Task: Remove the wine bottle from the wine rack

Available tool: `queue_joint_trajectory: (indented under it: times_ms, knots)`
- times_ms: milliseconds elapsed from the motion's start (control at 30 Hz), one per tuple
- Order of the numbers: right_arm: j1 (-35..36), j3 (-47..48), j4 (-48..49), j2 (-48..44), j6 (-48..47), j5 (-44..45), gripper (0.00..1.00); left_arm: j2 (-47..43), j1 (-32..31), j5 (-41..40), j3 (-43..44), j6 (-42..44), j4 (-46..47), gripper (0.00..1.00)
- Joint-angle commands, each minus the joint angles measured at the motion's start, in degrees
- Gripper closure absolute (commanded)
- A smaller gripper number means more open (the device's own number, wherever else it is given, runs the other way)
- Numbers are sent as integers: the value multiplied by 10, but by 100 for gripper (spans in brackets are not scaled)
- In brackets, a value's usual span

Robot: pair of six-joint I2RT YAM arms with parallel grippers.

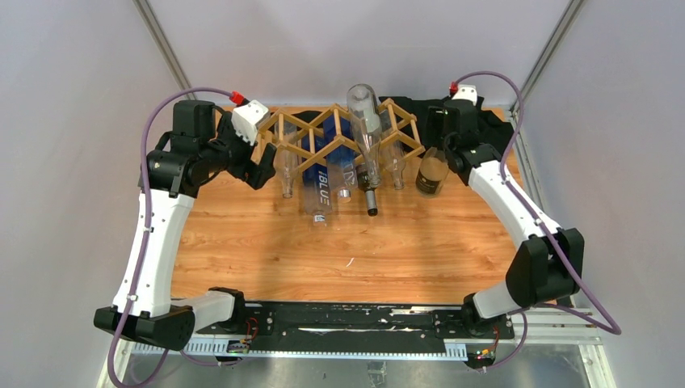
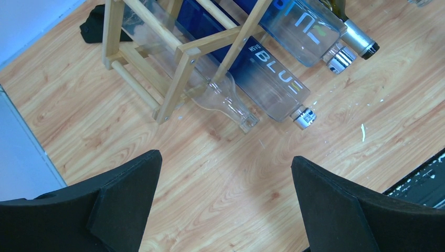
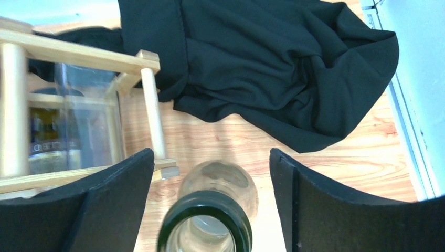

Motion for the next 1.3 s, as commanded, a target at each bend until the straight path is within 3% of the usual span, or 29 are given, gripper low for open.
queue_joint_trajectory:
  times_ms: [0,200,433,600,767,1267]
  knots:
    - [5,27,6,-59,-1,1,11,1,3,15,2,-5,-4,0]
    - [26,51,-37,-114,20,35,8,3,3,22,5,-8,-4,0]
    - [118,114,-85,-137,15,55,7,1,3,21,6,-9,-4,0]
    - [205,169,-156,-85,37,38,6,3,3,20,6,-12,-5,0]
    - [242,180,-185,-21,78,-9,5,-1,3,21,4,-7,-5,0]
    - [244,187,-202,105,121,-48,8,-26,3,36,-26,29,-5,0]
